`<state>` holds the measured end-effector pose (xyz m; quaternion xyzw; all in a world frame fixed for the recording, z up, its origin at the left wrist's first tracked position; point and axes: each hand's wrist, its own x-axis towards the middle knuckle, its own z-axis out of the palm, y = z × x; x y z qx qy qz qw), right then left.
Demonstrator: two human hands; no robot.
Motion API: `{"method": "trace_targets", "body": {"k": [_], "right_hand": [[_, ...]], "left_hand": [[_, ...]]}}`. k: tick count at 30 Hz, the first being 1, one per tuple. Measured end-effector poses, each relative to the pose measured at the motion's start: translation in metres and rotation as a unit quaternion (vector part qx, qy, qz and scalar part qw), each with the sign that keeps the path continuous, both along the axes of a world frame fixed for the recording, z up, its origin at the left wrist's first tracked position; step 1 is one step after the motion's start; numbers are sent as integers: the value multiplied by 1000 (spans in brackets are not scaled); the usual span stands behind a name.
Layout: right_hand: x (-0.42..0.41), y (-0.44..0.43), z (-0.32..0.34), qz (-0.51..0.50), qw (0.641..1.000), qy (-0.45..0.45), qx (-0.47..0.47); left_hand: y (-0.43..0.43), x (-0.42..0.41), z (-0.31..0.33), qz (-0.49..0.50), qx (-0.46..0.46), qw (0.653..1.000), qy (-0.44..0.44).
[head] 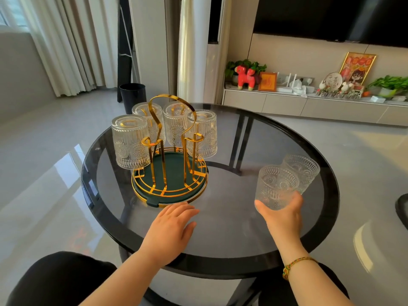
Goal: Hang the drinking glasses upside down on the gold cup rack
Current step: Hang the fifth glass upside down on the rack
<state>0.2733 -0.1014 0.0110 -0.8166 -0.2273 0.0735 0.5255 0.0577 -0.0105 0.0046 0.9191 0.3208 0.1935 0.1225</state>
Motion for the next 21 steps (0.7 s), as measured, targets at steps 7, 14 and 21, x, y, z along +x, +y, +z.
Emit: {"method": "trace_targets", "body": {"k": [7, 14, 21], "right_hand": [[-11, -15, 25, 158, 987, 7, 38], [-32, -8, 90, 324, 943, -52, -51], [-61, 5, 143, 410, 906, -73, -72]], "left_hand": [[6, -24, 6, 95, 3, 988, -125], [44, -51, 8, 193, -56, 974, -100], [65, -52, 1, 182, -74, 980, -31]]}}
